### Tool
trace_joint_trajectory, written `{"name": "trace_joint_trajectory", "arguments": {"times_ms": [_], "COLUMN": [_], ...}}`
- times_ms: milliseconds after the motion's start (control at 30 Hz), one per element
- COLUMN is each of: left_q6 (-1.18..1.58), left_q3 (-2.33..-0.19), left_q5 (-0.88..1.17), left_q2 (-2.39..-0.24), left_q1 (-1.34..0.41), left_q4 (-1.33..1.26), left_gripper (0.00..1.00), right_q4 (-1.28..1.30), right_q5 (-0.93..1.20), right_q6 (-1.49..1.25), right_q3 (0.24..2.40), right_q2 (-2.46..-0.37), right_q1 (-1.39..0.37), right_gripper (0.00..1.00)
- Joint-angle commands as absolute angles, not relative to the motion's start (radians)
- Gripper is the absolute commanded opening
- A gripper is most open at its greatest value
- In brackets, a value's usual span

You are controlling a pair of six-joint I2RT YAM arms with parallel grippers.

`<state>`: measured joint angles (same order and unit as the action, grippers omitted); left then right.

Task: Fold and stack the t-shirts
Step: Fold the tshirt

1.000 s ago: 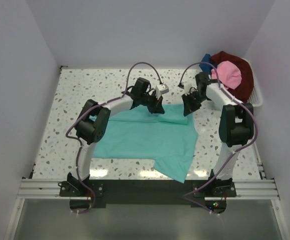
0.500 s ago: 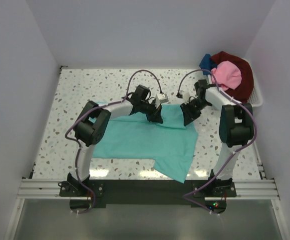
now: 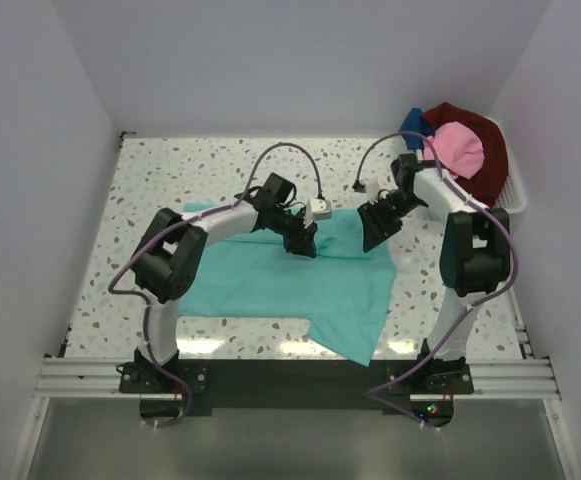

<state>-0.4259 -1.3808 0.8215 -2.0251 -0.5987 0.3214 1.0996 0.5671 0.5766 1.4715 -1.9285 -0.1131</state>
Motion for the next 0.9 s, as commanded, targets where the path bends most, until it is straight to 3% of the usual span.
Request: {"name": "trace_joint_trajectory", "arguments": {"times_ms": [0,267,567,733,867], "left_q6": [-0.518,-0.425,-0.353,-0.307,-0.285], "left_q3": [-1.348,-1.296,-1.307,-1.321,-1.318], "left_q5": [0.838,0.816,0.692,0.656,0.673], "left_q2": [-1.934,-1.842,-1.819,-1.839,-1.825], "left_q1": [-0.604,-0.528,-0.407,-0.342,-0.307], "left_q4": [0.367,0.281,0.282,0.330,0.339], "left_gripper": [0.25,0.29,0.33,0.33,0.33], "right_q4": [1.023,1.002,1.012,1.046,1.058], "right_q5": [0.555,0.479,0.512,0.564,0.551], "right_q6": [0.462,0.330,0.345,0.394,0.413], "right_q3": [1.548,1.683,1.652,1.620,1.586], "right_q2": [-1.910,-2.060,-2.098,-2.083,-2.069], "right_q1": [-0.114,-0.113,-0.115,-0.114,-0.114], "right_gripper": [0.49,0.49,0.48,0.29,0.24]}}
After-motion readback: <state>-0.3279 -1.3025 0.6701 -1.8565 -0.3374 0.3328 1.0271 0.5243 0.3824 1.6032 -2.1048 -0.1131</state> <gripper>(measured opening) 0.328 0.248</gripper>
